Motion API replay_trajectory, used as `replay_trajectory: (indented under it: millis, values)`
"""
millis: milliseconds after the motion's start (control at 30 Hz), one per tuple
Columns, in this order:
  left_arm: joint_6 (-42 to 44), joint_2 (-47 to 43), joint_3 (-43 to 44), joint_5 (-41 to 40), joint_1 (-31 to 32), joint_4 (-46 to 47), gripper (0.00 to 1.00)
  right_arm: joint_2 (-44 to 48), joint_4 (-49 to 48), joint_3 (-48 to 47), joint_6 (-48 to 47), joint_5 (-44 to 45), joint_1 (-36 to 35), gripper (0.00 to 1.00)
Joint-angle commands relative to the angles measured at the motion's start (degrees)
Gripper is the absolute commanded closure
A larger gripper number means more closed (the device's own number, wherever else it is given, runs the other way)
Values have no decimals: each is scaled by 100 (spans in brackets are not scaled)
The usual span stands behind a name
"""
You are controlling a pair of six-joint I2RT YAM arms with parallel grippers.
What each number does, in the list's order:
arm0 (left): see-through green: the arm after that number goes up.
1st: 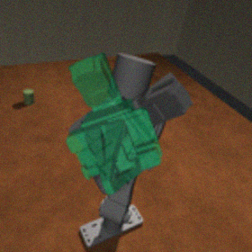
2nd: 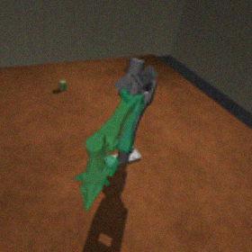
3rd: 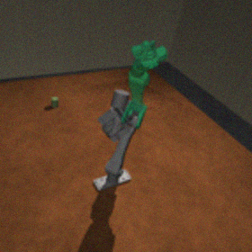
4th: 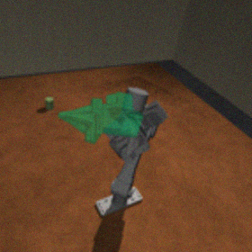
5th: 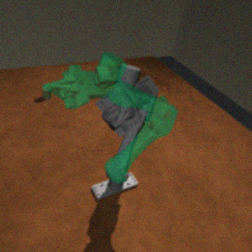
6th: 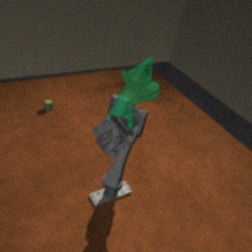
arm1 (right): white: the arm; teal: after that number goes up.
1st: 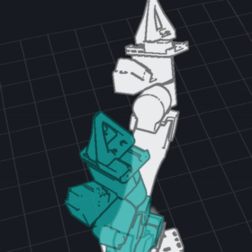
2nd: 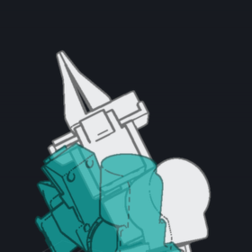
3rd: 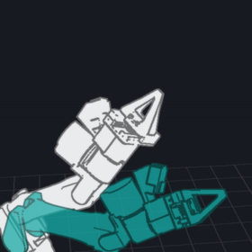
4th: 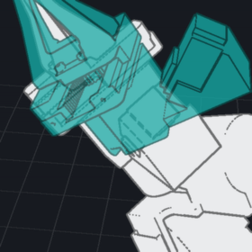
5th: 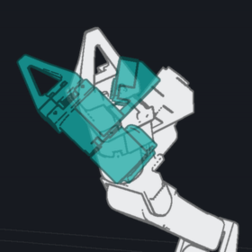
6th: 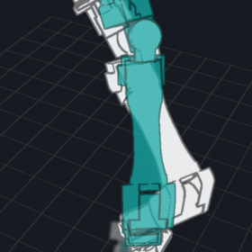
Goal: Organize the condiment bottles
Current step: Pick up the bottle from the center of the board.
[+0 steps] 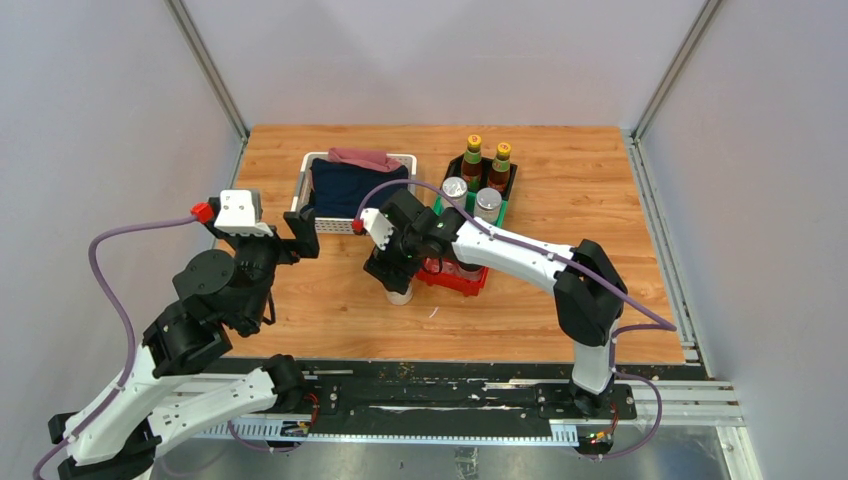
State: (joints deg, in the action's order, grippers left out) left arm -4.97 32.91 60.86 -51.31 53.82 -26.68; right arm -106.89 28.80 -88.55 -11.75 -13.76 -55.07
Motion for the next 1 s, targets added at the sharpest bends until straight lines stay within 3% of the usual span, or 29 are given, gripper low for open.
replay_trajectory:
  millis: [0, 400, 467, 567, 600, 967]
  values:
    - [40, -74, 53, -99, 47, 87, 5, -128, 240, -146, 93, -83, 66, 8]
    - [-19, -50, -4, -63, 48, 123, 5, -263, 334, -153, 146, -282, 144, 40]
    - [-37, -44, -4, -63, 42, 122, 5, -265, 358, -153, 138, -317, 146, 53]
    - [-69, -36, -12, -50, 42, 124, 5, -237, 391, -181, 114, -322, 144, 95]
    - [-78, -25, -13, -46, 46, 114, 5, -223, 404, -199, 112, -314, 145, 100]
    - [-8, -46, 0, -189, 44, 229, 5, -13, 403, -452, 94, -358, 137, 100]
